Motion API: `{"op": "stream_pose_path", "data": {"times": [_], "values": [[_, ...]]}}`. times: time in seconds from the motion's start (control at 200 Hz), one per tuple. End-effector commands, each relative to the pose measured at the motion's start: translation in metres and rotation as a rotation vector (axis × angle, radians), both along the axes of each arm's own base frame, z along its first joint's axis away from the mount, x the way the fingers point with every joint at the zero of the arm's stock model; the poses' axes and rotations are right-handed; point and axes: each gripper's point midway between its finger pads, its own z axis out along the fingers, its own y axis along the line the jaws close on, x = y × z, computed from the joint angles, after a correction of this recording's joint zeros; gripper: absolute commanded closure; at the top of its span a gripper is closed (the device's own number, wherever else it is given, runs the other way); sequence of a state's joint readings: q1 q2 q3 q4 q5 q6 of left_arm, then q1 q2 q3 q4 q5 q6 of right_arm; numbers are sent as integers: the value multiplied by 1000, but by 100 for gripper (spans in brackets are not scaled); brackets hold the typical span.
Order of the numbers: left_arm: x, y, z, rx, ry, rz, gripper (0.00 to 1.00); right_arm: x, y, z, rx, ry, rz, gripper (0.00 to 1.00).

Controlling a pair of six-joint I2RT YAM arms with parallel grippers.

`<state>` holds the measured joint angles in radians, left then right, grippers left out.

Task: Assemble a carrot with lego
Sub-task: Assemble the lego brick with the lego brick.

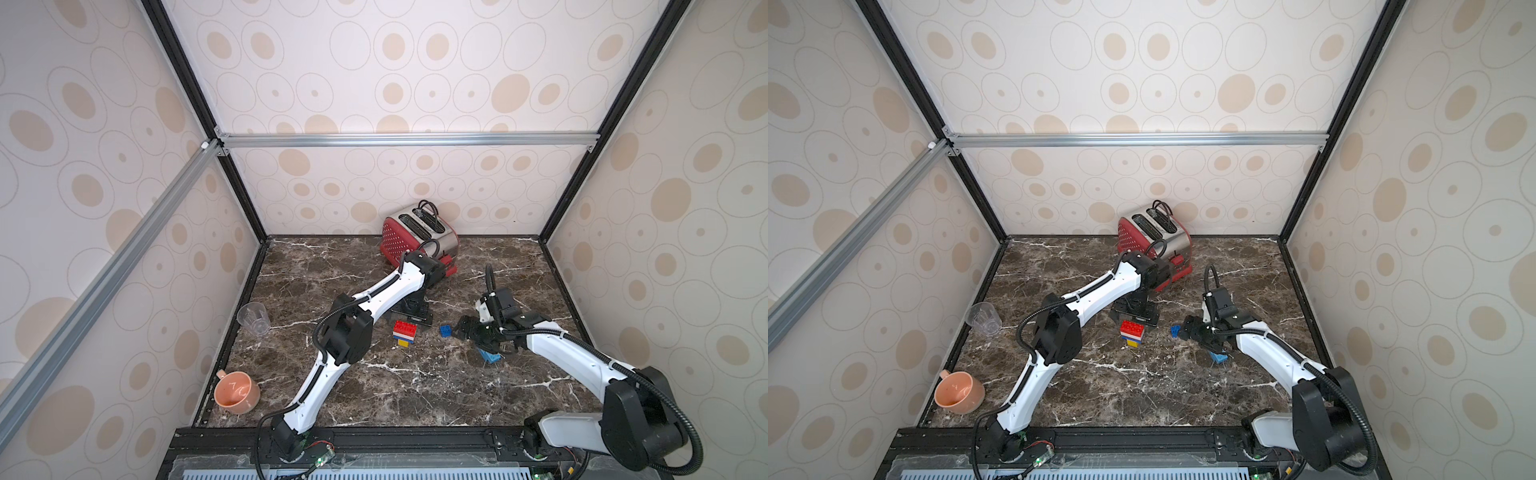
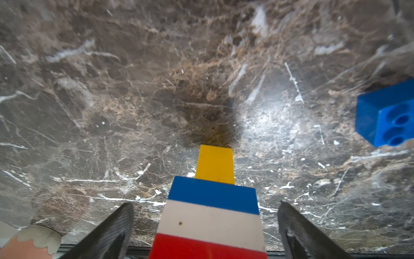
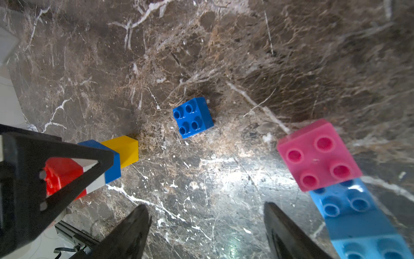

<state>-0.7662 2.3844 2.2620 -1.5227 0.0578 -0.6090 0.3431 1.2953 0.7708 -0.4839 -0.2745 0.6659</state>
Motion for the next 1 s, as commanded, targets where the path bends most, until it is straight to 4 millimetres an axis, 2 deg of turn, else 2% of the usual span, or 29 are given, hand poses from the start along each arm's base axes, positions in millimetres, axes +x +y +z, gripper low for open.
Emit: {"op": "stream_pose_path", "data": {"times": [0.0, 0.23, 0.351, 0.486, 0.651, 0.731, 0.861, 0.997], "values": [[10, -2, 40, -49, -112, 5, 1, 3, -15, 4, -73, -15, -27, 16], [17, -7, 79, -141, -223, 26, 1, 11, -30, 10, -194, -36, 0, 16], [17, -2, 93, -149, -260, 21, 1, 6, -38, 12, -239, -33, 9, 16], [16, 6, 105, -149, -301, 16, 1, 11, -22, 9, -210, -36, 62, 15], [16, 22, 113, -131, -364, 15, 1, 35, 10, 5, -286, -36, 168, 20], [15, 31, 116, -136, -386, 26, 1, 47, 18, -3, -303, -19, 185, 24], [10, 48, 113, -149, -408, 61, 1, 60, 29, -20, -344, 21, 234, 30], [4, 64, 106, -154, -411, 89, 1, 64, 36, -34, -377, 55, 257, 37]]}}
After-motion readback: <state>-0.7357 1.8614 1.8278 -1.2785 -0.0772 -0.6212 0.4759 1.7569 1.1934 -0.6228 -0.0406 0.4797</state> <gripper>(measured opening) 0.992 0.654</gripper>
